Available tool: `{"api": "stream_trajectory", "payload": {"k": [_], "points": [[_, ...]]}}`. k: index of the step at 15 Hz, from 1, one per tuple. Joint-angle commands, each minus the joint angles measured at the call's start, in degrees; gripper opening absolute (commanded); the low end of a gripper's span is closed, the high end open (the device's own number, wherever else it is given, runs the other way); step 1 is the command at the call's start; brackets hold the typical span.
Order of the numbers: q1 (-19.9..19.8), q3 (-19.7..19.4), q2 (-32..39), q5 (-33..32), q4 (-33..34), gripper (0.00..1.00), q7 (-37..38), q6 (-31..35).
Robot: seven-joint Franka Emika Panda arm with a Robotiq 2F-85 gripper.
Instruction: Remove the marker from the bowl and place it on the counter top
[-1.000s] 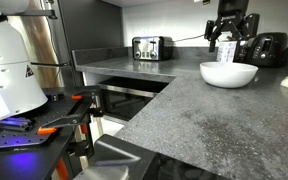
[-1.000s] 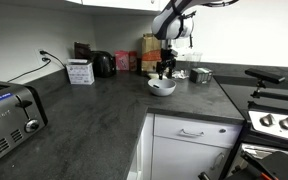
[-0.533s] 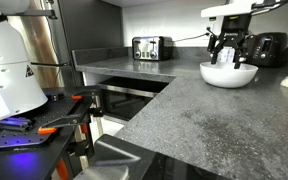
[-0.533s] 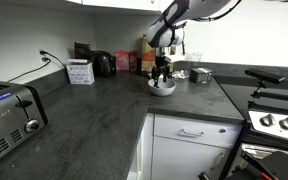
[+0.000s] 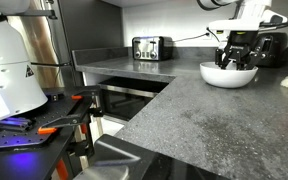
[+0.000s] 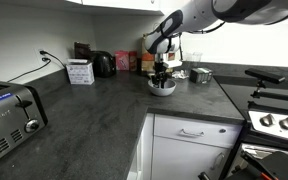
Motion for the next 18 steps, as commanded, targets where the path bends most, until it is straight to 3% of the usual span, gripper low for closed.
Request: {"api": "stream_trajectory", "payload": {"k": [1, 3, 5, 8, 12, 15, 18], "points": [[-0.75, 1.2, 2.07, -0.1, 4.53, 0.22, 1.11, -2.94], [-0.64, 1.12, 1.97, -0.39, 5.06, 0.06, 1.26, -2.51], [-0.92, 1.05, 1.52, -0.1, 5.45, 0.0, 1.66, -2.58], [-1.57, 1.02, -0.09, 0.22, 4.87, 0.04, 1.98, -2.35], [-0.32, -0.12, -5.3, -0.97, 2.83, 0.04, 6.05, -7.26], [1.2, 1.4, -10.15, -0.28, 1.89, 0.04, 6.73, -12.27], [3.32, 4.14, -12.51, 1.83, 0.33, 0.04, 6.82, -11.03]]}}
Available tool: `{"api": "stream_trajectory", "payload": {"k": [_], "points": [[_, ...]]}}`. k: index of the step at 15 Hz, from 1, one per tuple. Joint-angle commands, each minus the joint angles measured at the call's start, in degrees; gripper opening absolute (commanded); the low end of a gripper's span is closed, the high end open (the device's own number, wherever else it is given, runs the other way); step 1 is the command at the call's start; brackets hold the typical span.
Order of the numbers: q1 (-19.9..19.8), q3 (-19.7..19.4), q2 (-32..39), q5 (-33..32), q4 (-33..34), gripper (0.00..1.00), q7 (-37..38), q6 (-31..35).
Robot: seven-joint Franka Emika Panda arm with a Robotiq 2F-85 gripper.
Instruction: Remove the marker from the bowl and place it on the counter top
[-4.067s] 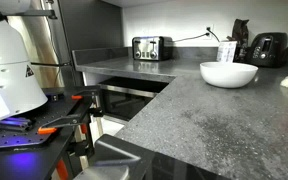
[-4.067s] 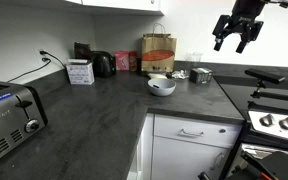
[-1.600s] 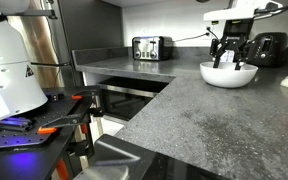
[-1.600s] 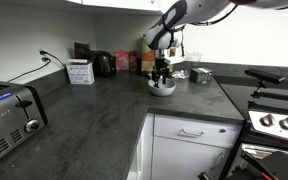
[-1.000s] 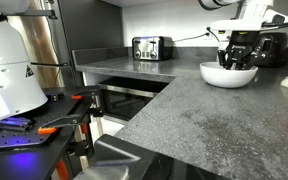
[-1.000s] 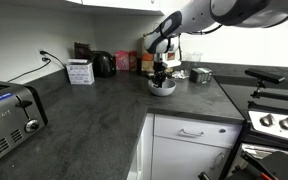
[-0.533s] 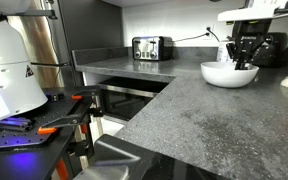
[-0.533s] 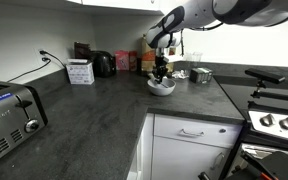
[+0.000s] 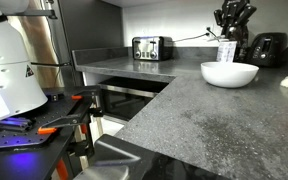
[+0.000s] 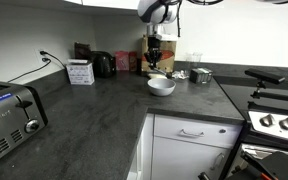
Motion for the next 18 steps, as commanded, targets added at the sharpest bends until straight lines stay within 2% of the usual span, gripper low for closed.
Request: {"api": "stream_trajectory", "payload": {"k": [1, 4, 10, 11, 12, 14, 16, 18], "points": [[1.94, 2.31, -2.21, 2.33, -4.16, 0.04, 1.12, 1.69], [4.58, 3.92, -1.07, 3.11, -7.58, 0.04, 2.61, 5.27], [7.36, 5.67, 3.2, 2.87, -14.73, 0.04, 2.26, 18.96], [7.21, 6.03, 3.32, 3.31, -15.22, 0.4, 2.34, 20.36], [7.14, 6.08, 3.15, 3.1, -16.12, 0.42, 2.12, 22.21], [5.63, 7.14, 2.03, 4.76, -16.63, 0.55, 1.27, 22.36], [2.5, 9.47, -0.47, 9.71, -17.43, 0.7, -0.83, 18.82], [0.52, 9.67, -4.35, 12.68, -19.62, 0.85, -2.0, 16.03]]}}
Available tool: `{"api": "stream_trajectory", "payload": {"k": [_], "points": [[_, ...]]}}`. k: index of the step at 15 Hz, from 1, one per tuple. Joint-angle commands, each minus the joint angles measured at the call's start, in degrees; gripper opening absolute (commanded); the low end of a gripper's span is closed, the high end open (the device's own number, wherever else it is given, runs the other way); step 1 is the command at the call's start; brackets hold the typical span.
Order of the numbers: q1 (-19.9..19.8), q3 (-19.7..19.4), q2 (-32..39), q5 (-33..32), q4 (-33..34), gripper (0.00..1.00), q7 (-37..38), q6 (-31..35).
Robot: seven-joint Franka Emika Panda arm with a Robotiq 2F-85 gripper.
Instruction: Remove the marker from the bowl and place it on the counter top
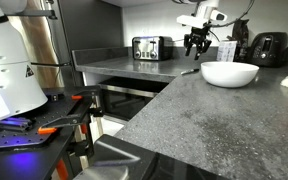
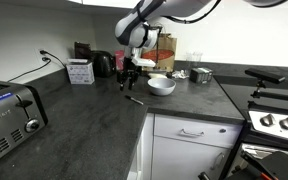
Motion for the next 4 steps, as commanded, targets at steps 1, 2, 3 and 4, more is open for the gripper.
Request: {"api": "stream_trajectory", "payload": {"k": [1, 2, 3, 4], "points": [[-3.87, 0.98, -7.97, 4.45, -6.5, 0.92, -2.99, -4.0], [-4.02, 0.07, -10.32, 3.91, -8.08, 0.99, -3.18, -4.23], [-4.48, -0.37, -12.69, 3.57, -9.77, 1.0, -4.35, -4.78], [-4.76, -0.67, -14.32, 3.43, -10.82, 1.0, -4.95, -5.53]]}}
